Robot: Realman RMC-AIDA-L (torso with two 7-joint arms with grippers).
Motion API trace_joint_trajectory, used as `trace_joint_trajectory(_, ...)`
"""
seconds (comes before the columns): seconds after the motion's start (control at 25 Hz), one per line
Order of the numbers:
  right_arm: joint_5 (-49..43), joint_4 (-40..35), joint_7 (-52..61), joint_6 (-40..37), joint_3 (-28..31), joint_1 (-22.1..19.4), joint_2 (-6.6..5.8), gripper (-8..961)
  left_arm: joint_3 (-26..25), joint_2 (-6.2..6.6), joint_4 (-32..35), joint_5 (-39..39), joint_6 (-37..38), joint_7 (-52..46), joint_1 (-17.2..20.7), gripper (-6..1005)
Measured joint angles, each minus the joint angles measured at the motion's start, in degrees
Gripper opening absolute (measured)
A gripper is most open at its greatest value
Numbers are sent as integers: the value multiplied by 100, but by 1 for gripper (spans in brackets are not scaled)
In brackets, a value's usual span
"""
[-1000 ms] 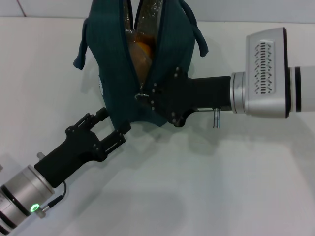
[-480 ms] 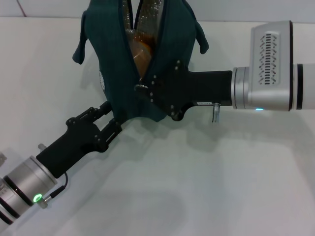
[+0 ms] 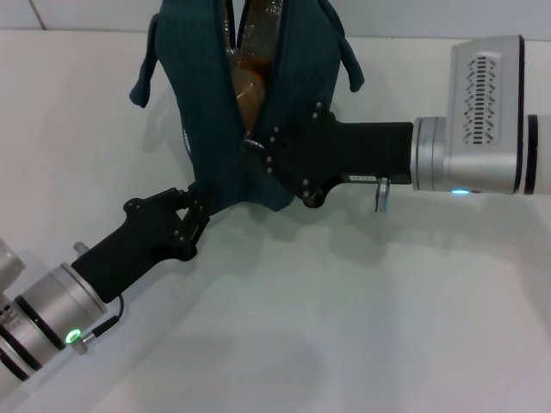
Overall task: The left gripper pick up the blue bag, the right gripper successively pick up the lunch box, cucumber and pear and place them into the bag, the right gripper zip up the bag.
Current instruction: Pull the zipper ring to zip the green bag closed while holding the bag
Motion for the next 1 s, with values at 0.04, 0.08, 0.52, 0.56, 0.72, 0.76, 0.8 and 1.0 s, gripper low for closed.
trace_joint_trajectory(0.04,11,0,-23,-1,21,-13,0,32,10,-1,4,29,19,138,0,155)
trace_joint_trajectory(0.08,62,0,-95,-1,48,-37,0,32,11,-2,5,42,23,188,0,143)
trace_joint_trajectory(0.52,1466,80,-1168,-51,-4,-246,-1,34,18,-25,-21,464,-160,354,-270,68)
trace_joint_trajectory(0.56,1516,84,-1222,-51,-5,-253,0,34,19,-25,-13,513,-197,355,-293,65)
trace_joint_trajectory(0.72,1828,85,-1527,-53,-11,-262,-1,34,19,-27,-9,666,-317,356,-333,62)
trace_joint_trajectory(0.76,1930,89,-1613,-53,-22,-263,-1,34,19,-27,-7,684,-323,357,-343,62)
trace_joint_trajectory(0.8,2079,98,-1747,-53,-45,-263,-1,34,19,-26,-7,699,-326,357,-349,62)
trace_joint_trajectory(1.0,2767,140,-2505,-63,-320,-268,0,35,19,-9,-3,709,-330,360,-346,60)
